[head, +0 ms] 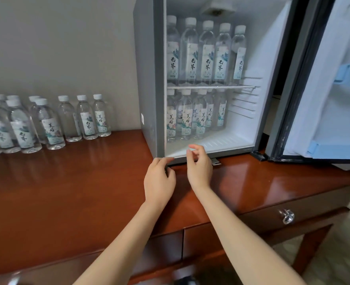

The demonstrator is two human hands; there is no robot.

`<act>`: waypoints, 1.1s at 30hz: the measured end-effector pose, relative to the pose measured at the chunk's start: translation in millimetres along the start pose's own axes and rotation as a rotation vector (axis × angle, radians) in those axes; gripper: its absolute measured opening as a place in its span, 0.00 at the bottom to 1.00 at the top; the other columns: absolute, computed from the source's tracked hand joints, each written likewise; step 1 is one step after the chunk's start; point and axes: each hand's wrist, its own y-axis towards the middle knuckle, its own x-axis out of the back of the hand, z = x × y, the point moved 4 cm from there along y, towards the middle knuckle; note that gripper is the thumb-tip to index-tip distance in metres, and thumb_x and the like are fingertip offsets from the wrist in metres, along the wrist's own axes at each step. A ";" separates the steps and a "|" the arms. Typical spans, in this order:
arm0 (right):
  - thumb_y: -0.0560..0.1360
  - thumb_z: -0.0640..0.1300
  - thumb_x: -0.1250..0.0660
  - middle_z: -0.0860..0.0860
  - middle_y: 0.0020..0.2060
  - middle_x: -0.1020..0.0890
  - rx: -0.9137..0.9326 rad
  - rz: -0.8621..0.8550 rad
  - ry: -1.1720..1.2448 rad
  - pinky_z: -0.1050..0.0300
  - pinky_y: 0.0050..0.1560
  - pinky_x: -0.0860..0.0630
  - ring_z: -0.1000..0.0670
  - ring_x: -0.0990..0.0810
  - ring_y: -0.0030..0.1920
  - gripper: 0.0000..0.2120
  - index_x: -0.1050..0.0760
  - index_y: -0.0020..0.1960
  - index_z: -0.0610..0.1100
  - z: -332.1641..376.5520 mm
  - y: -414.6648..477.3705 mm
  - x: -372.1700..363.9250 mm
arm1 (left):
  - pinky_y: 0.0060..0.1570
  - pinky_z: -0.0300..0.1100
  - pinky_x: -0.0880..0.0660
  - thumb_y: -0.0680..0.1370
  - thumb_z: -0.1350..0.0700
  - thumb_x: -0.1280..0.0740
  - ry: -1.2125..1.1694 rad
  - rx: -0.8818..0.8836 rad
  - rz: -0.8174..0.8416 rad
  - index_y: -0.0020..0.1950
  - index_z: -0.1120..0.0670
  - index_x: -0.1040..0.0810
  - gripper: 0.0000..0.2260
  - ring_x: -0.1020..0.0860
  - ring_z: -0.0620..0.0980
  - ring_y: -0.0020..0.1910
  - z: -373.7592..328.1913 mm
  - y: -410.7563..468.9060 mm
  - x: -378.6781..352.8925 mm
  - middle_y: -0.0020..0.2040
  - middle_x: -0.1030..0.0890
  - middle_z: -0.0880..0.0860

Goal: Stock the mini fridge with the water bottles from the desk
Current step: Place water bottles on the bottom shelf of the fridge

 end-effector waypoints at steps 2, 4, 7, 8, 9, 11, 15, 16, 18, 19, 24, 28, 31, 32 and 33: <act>0.78 0.45 0.35 0.55 0.41 0.20 0.006 0.043 0.023 0.56 0.45 0.30 0.51 0.22 0.43 0.08 0.22 0.56 0.46 11.9 -15.7 -6.3 | 0.47 0.34 0.33 0.76 0.63 0.38 -0.037 0.099 -0.041 0.60 0.52 0.20 0.15 0.23 0.48 0.53 10.1 -7.8 17.6 0.54 0.21 0.49; 0.78 0.45 0.35 0.57 0.40 0.21 0.008 0.078 0.041 0.58 0.43 0.32 0.51 0.22 0.43 0.08 0.22 0.56 0.46 25.3 -31.4 -15.0 | 0.48 0.35 0.34 0.76 0.63 0.38 -0.064 0.206 -0.080 0.59 0.52 0.20 0.15 0.23 0.48 0.52 24.2 -14.4 39.5 0.53 0.21 0.50; 0.79 0.46 0.36 0.55 0.42 0.18 0.001 0.147 0.092 0.55 0.45 0.28 0.51 0.20 0.44 0.08 0.23 0.56 0.47 47.3 -54.5 -34.3 | 0.52 0.39 0.32 0.76 0.63 0.39 -0.079 0.324 -0.133 0.59 0.52 0.20 0.15 0.24 0.48 0.52 49.7 -23.3 78.9 0.54 0.20 0.51; 0.79 0.46 0.36 0.53 0.43 0.17 -0.007 0.172 0.113 0.53 0.47 0.26 0.50 0.19 0.44 0.08 0.23 0.56 0.47 54.8 -62.1 -42.1 | 0.54 0.40 0.31 0.76 0.63 0.39 -0.069 0.349 -0.151 0.59 0.52 0.21 0.15 0.24 0.48 0.52 58.0 -26.3 93.4 0.54 0.20 0.51; 0.79 0.46 0.36 0.52 0.43 0.17 -0.021 0.194 0.136 0.52 0.49 0.25 0.50 0.19 0.44 0.08 0.23 0.56 0.47 62.0 -69.7 -50.0 | 0.54 0.40 0.31 0.76 0.63 0.39 -0.056 0.371 -0.169 0.59 0.53 0.21 0.15 0.24 0.48 0.51 65.9 -29.3 107.9 0.54 0.20 0.51; 0.79 0.45 0.35 0.50 0.42 0.17 -0.046 0.235 0.186 0.49 0.49 0.24 0.49 0.18 0.44 0.07 0.23 0.56 0.47 77.3 -85.2 -67.6 | 0.53 0.39 0.32 0.76 0.63 0.39 -0.036 0.427 -0.212 0.59 0.53 0.20 0.15 0.25 0.47 0.50 82.6 -36.5 138.5 0.54 0.20 0.51; 0.78 0.46 0.35 0.49 0.42 0.17 -0.047 0.323 0.232 0.47 0.49 0.23 0.47 0.18 0.44 0.07 0.23 0.56 0.47 106.5 -113.8 -101.9 | 0.49 0.39 0.31 0.75 0.64 0.40 -0.044 0.534 -0.310 0.57 0.54 0.20 0.15 0.22 0.50 0.51 110.6 -53.1 195.9 0.51 0.19 0.51; 0.78 0.46 0.34 0.49 0.42 0.17 -0.048 0.350 0.241 0.47 0.49 0.23 0.48 0.18 0.44 0.07 0.23 0.56 0.48 114.5 -122.3 -111.1 | 0.47 0.39 0.32 0.75 0.64 0.40 -0.041 0.552 -0.328 0.57 0.54 0.20 0.15 0.22 0.50 0.50 116.3 -58.4 210.0 0.51 0.19 0.50; 0.78 0.47 0.34 0.49 0.42 0.17 -0.049 0.401 0.264 0.47 0.49 0.22 0.47 0.18 0.44 0.07 0.23 0.55 0.48 128.3 -137.1 -127.2 | 0.45 0.39 0.32 0.75 0.64 0.40 -0.043 0.573 -0.348 0.58 0.54 0.20 0.15 0.23 0.48 0.46 125.4 -67.0 231.1 0.51 0.19 0.51; 0.78 0.47 0.34 0.49 0.42 0.17 -0.052 0.421 0.276 0.46 0.49 0.22 0.47 0.18 0.44 0.07 0.23 0.55 0.49 133.8 -143.0 -134.6 | 0.45 0.39 0.32 0.75 0.65 0.40 -0.047 0.572 -0.351 0.58 0.55 0.20 0.15 0.23 0.48 0.45 128.7 -69.4 238.6 0.52 0.19 0.51; 0.78 0.49 0.35 0.50 0.41 0.17 -0.079 0.479 0.294 0.47 0.49 0.22 0.49 0.18 0.44 0.08 0.24 0.56 0.50 147.8 -154.6 -163.9 | 0.46 0.42 0.28 0.75 0.64 0.40 -0.044 0.575 -0.364 0.59 0.54 0.21 0.15 0.22 0.51 0.45 138.7 -67.7 252.4 0.52 0.19 0.51; 0.78 0.50 0.36 0.52 0.42 0.18 -0.125 0.501 0.308 0.47 0.50 0.22 0.50 0.18 0.43 0.07 0.25 0.56 0.51 146.7 -150.3 -189.0 | 0.51 0.45 0.26 0.75 0.64 0.40 -0.028 0.577 -0.364 0.59 0.53 0.21 0.15 0.21 0.51 0.49 149.9 -52.9 250.5 0.52 0.19 0.50; 0.78 0.51 0.36 0.51 0.43 0.18 -0.176 0.543 0.315 0.45 0.52 0.22 0.49 0.18 0.44 0.08 0.26 0.57 0.51 143.4 -143.0 -214.2 | 0.50 0.41 0.27 0.75 0.64 0.40 -0.020 0.584 -0.396 0.58 0.53 0.21 0.15 0.22 0.49 0.49 162.1 -38.5 250.1 0.51 0.19 0.50; 0.78 0.51 0.36 0.50 0.44 0.18 -0.192 0.564 0.316 0.44 0.53 0.22 0.49 0.18 0.45 0.10 0.26 0.57 0.51 142.2 -140.3 -223.6 | 0.51 0.41 0.28 0.75 0.64 0.40 -0.022 0.586 -0.403 0.58 0.53 0.21 0.15 0.22 0.48 0.49 166.1 -33.8 249.7 0.51 0.20 0.49; 0.78 0.52 0.36 0.50 0.45 0.18 -0.205 0.585 0.319 0.43 0.54 0.23 0.48 0.19 0.46 0.11 0.26 0.58 0.50 141.1 -137.7 -232.6 | 0.51 0.41 0.27 0.75 0.64 0.39 -0.024 0.586 -0.406 0.58 0.52 0.21 0.15 0.22 0.48 0.50 169.7 -29.2 249.0 0.50 0.20 0.49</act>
